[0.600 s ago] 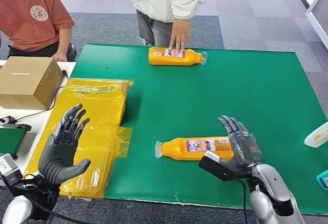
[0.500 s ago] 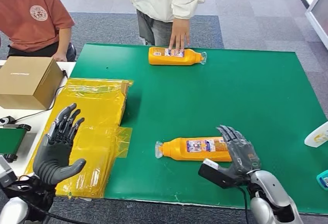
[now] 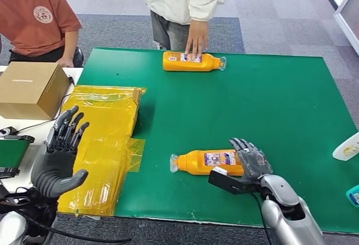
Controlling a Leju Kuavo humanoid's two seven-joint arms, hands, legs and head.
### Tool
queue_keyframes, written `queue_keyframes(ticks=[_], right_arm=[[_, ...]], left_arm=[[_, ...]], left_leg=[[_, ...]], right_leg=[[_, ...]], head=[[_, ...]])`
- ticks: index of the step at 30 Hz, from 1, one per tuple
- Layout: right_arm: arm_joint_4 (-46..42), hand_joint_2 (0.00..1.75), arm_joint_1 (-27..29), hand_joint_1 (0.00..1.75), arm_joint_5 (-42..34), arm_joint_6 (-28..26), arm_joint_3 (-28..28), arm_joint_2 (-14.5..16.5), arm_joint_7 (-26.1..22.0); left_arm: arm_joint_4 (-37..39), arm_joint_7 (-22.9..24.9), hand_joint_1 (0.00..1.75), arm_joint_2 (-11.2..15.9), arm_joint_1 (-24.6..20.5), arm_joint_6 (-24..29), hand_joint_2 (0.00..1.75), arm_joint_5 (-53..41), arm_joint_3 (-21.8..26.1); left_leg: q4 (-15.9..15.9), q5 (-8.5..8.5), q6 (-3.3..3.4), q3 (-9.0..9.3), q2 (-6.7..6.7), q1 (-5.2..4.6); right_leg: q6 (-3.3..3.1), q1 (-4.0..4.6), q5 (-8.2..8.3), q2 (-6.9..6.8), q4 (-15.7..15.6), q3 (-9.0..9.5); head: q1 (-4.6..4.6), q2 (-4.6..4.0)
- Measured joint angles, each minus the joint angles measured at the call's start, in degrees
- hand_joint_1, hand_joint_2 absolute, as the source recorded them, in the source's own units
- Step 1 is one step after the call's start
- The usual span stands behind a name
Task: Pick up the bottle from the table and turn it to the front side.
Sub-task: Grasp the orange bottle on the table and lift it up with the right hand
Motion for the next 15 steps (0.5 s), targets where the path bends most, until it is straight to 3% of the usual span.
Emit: queue_keyframes(ticks=[9, 13, 15], right_arm=[[14.36, 1.75, -9.33, 0.01, 2.55, -1.95, 1.17, 3.51, 0.99], [18.78, 1.75, -11.47, 1.73, 3.25, -1.61, 1.8, 4.01, 0.73], [20.38, 1.75, -12.4, 1.75, 3.31, -1.17, 2.12, 4.04, 0.33]], left_arm=[[0.43, 0.54, 0.0, 0.01, -1.89, -0.05, 1.75, 0.02, -3.14], [0.43, 0.08, 0.0, 0.07, -2.1, 0.1, 1.75, -0.05, -3.88], [0.43, -0.15, 0.0, 0.09, -2.36, 0.12, 1.75, -0.08, -3.94]], left_leg=[[0.0, 0.02, 0.0, -0.01, 0.0, 0.0], [0.0, 0.01, 0.0, 0.0, 0.0, 0.0], [0.0, 0.01, 0.0, 0.02, 0.0, 0.0]], right_leg=[[0.01, 0.0, 0.02, 0.0, 0.0, -0.02], [0.0, 0.0, 0.01, 0.0, 0.0, -0.02], [0.0, 0.0, 0.01, 0.01, 0.0, -0.01]], head=[[-0.01, -0.01], [-0.01, 0.0], [-0.01, -0.01]])
